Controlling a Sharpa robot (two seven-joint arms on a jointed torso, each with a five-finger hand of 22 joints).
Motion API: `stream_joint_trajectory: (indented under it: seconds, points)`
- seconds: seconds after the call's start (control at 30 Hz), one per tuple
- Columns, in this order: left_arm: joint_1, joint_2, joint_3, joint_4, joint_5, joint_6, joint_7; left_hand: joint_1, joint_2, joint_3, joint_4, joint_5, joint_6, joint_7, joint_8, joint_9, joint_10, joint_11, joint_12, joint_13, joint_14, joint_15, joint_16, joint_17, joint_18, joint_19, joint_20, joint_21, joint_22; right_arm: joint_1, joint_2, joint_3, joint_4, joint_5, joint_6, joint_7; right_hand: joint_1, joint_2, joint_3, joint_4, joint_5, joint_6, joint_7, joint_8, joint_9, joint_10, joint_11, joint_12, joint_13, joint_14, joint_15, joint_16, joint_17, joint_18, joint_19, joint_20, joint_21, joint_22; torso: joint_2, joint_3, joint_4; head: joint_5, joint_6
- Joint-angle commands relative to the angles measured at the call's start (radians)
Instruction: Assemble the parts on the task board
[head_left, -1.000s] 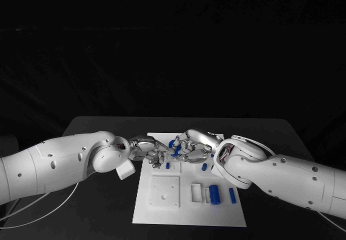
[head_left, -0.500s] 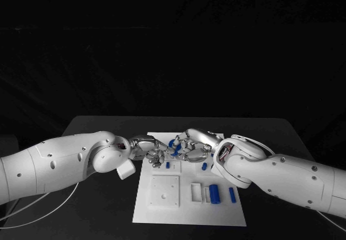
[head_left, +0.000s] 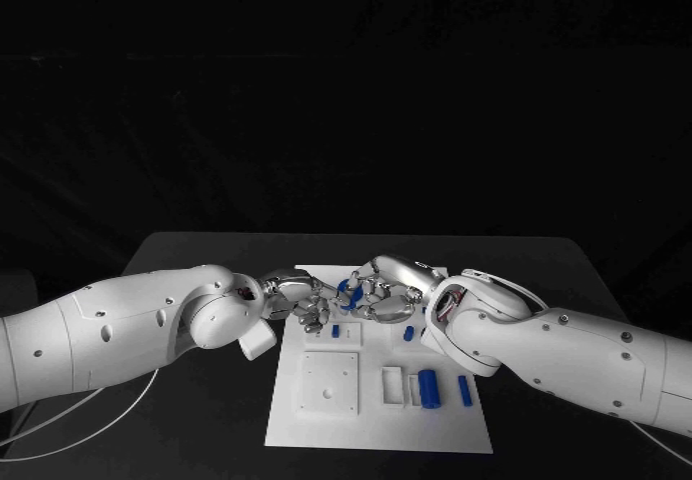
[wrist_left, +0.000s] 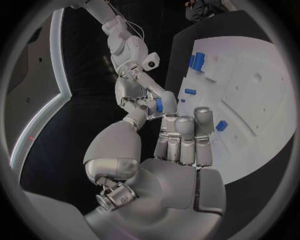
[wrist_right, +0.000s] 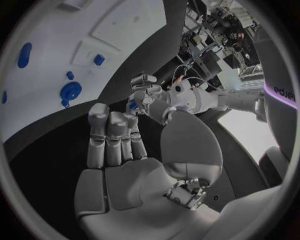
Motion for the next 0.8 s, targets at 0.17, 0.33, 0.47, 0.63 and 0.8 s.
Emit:
stream_joint_trajectory:
  seconds: [0.17, 0.33, 0.47, 0.63, 0.8]
  points:
    - [0.002, 0.004, 0.003, 0.024, 0.015, -0.042, 0.026, 0.010, -0.006, 0.013, -0.021, 0.040, 0.040, -0.030, 0.025, 0.078, 0.047, -0.028, 0.011, 0.005, 0.077, -0.059, 0.010, 0.005, 0.021, 0.023, -0.116, 0.013, 0.015, -0.003, 0.005, -0.002, -0.008, -0.019, 0.005, -0.028, -0.038, -0.016, -0.025, -0.004, 0.057, 0.025, 0.025, -0.004, 0.009, -0.010, -0.001, 0.003, 0.001, -0.004, -0.002, 0.000, 0.000, 0.051, -0.003, -0.002, 0.007, 0.019, 0.000, -0.0002, 0.0000, 0.001, 0.001]
    - [0.002, 0.002, 0.003, 0.025, 0.002, -0.052, 0.021, 0.007, -0.009, 0.011, -0.021, 0.060, 0.048, -0.035, 0.031, 0.098, 0.060, -0.033, 0.018, 0.010, 0.086, -0.064, 0.011, 0.008, 0.022, 0.032, -0.119, 0.016, 0.014, -0.003, 0.003, -0.002, -0.010, -0.028, -0.009, -0.039, -0.056, -0.023, -0.054, -0.006, 0.076, 0.022, 0.026, -0.006, 0.007, -0.012, 0.000, 0.001, 0.002, -0.004, -0.002, -0.001, -0.001, 0.051, -0.003, -0.002, 0.007, 0.018, 0.000, 0.0002, 0.0005, 0.000, 0.001]
    - [0.002, 0.001, 0.003, 0.025, -0.011, -0.068, 0.017, 0.006, -0.009, 0.011, -0.021, 0.062, 0.050, -0.036, 0.032, 0.103, 0.062, -0.034, 0.020, 0.012, 0.087, -0.065, 0.011, 0.008, 0.022, 0.033, -0.119, 0.017, 0.013, -0.003, 0.000, -0.002, -0.016, -0.038, -0.016, -0.053, -0.065, -0.028, -0.070, -0.005, 0.083, 0.021, 0.027, -0.007, 0.006, -0.012, 0.000, 0.001, 0.002, -0.004, -0.001, -0.002, -0.001, 0.051, -0.003, -0.002, 0.007, 0.017, 0.000, 0.0000, 0.0003, 0.000, 0.001]
    - [0.002, -0.001, 0.003, 0.022, -0.051, -0.092, -0.007, 0.006, -0.008, 0.011, -0.020, 0.062, 0.049, -0.036, 0.031, 0.106, 0.062, -0.035, 0.020, 0.012, 0.088, -0.066, 0.010, 0.008, 0.023, 0.035, -0.120, 0.018, 0.013, -0.003, -0.014, -0.002, -0.022, -0.040, -0.034, -0.057, -0.075, -0.040, -0.097, -0.005, 0.098, 0.018, 0.027, -0.010, 0.004, -0.014, 0.001, -0.001, 0.001, -0.004, -0.001, -0.004, -0.001, 0.051, -0.004, -0.002, 0.006, 0.016, 0.000, 0.0000, 0.0003, -0.001, 0.002]
    - [0.002, -0.005, 0.003, 0.019, -0.136, -0.123, -0.047, 0.007, -0.009, 0.011, -0.021, 0.062, 0.049, -0.037, 0.031, 0.108, 0.063, -0.035, 0.021, 0.013, 0.090, -0.066, 0.010, 0.008, 0.023, 0.037, -0.121, 0.019, 0.013, -0.003, -0.038, -0.002, -0.027, -0.034, -0.064, -0.052, -0.097, -0.055, -0.163, -0.015, 0.141, 0.005, 0.032, -0.017, 0.001, -0.022, 0.005, -0.005, 0.000, -0.009, 0.003, -0.007, -0.002, 0.051, -0.009, -0.002, 0.003, 0.016, -0.001, 0.0006, -0.0005, 0.001, 0.002]
